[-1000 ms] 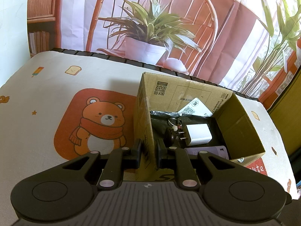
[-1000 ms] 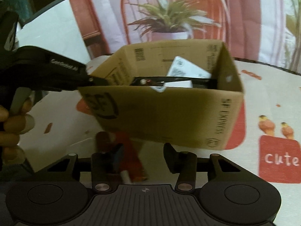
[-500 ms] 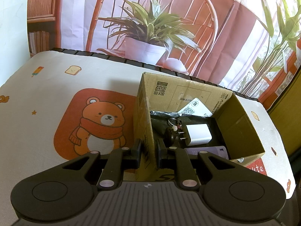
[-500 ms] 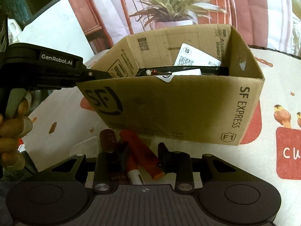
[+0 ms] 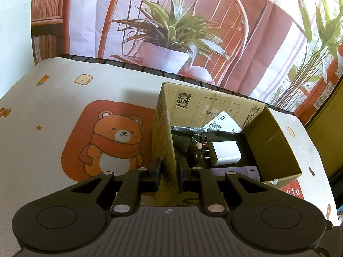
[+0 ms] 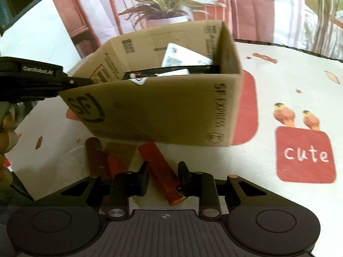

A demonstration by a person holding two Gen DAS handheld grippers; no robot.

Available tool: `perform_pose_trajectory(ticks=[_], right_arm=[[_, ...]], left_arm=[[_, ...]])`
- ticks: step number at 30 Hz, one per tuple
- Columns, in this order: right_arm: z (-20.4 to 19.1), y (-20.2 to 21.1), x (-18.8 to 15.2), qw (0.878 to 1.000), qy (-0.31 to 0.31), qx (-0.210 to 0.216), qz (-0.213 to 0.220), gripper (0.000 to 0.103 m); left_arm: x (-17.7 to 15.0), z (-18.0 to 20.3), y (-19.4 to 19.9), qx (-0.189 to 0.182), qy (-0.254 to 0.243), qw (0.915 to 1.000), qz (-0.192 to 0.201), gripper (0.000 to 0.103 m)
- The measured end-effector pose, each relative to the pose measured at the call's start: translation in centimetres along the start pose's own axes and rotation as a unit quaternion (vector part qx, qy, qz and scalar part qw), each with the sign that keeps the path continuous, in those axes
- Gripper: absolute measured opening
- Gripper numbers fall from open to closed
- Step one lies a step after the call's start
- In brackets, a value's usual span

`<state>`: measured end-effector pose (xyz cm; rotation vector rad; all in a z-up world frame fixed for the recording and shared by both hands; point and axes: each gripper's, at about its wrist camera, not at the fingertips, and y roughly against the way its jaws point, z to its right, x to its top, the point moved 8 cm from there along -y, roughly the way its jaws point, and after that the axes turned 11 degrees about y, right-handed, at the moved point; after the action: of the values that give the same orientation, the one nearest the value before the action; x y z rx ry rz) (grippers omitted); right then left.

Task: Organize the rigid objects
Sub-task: 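Close the right gripper on a red marker, then lift the red marker with the right gripper and carry it over the box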

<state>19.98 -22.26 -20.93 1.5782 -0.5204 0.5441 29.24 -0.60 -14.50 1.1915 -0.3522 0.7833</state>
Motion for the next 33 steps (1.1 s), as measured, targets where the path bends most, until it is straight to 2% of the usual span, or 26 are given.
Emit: perform_pose_trajectory(ticks=[14, 20, 27, 33], right_arm=[[-1.4, -1.6, 0.9, 0.998, 0.059, -0.014, -0.006, 0.028], [-2.0, -1.4, 0.9, 0.996, 0.082, -0.018, -0.005, 0.021], [-0.5, 0.7, 0.4, 0.999, 0.029, -0.013, 0.003, 0.021], [2.7, 3.0, 0.1, 0.998, -0.034, -0.039, 0.019, 0.019]], left_arm=[[0.0, -0.1, 0.0, 0.0, -0.001, 1.0, 0.0, 0.018], [0.0, 0.0, 0.0, 0.0, 0.0, 1.0, 0.0, 0.018], [-0.1, 0.0, 0.0, 0.0, 0.0, 1.0, -0.001, 0.018], [-0.1, -0.1, 0.0, 0.0, 0.0, 1.0, -0.001, 0.018]])
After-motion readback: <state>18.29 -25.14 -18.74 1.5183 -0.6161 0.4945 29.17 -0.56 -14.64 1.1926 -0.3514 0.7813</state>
